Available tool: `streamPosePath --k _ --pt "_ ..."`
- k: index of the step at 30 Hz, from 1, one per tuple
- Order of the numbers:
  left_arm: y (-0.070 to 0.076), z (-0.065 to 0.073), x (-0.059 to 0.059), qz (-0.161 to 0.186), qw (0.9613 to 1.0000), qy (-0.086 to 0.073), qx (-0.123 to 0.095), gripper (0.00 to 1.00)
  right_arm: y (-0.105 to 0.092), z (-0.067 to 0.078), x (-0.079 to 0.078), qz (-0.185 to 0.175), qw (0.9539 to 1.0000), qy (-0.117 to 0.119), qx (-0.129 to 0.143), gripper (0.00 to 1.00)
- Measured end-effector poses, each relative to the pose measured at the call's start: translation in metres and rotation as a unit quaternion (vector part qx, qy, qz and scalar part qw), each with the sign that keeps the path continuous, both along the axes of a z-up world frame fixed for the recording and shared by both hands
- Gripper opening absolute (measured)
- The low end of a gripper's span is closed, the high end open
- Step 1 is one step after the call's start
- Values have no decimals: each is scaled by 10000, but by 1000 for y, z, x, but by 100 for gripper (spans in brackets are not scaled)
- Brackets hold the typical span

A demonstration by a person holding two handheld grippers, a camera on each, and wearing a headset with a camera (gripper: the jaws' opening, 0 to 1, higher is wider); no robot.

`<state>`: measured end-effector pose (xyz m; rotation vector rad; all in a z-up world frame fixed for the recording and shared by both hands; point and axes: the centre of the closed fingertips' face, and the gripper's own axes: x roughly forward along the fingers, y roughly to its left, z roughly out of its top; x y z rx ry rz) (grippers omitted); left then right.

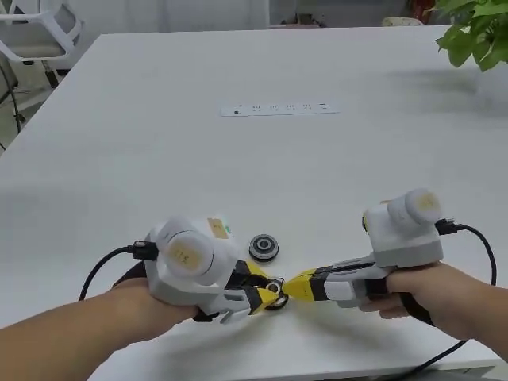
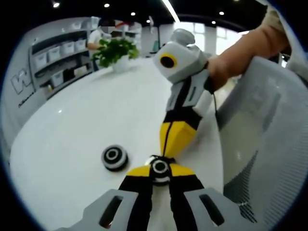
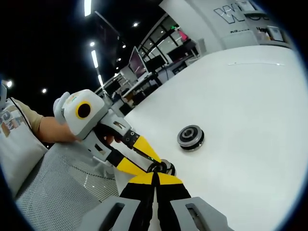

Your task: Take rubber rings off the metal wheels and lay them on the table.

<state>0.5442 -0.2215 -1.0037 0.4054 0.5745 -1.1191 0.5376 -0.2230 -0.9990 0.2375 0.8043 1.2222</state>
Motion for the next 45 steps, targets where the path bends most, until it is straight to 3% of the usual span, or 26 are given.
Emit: streamPosePath --k 2,4,5,6,7,16,23,38,45 --pt "0 0 0 -9 10000 -7 1 12 2 1 -1 33 10000 -16 19 0" --pt "0 0 0 -6 10000 -7 -11 12 8 9 -4 102 9996 39 250 0" --pt "0 0 0 -3 10000 -11 -15 12 13 15 -11 319 9987 97 380 0" --pt "0 0 1 3 10000 -19 -18 12 13 10 -10 344 9992 -117 153 0" --pt "0 0 1 -1 10000 -20 -23 12 13 11 -9 315 9993 -147 121 0" --pt "0 0 1 32 9999 -8 -118 12 3 5 1 100 9997 -214 29 0" --pt "-1 2 0 47 9997 106 -196 13 -1 2 5 30 9998 -216 -47 0" --pt "0 8 -8 -164 9994 243 -178 23 -3 6 8 -40 9998 -212 34 0" --pt "3 19 -7 -88 9989 309 -349 25 -1 13 6 -82 9997 -221 114 0"
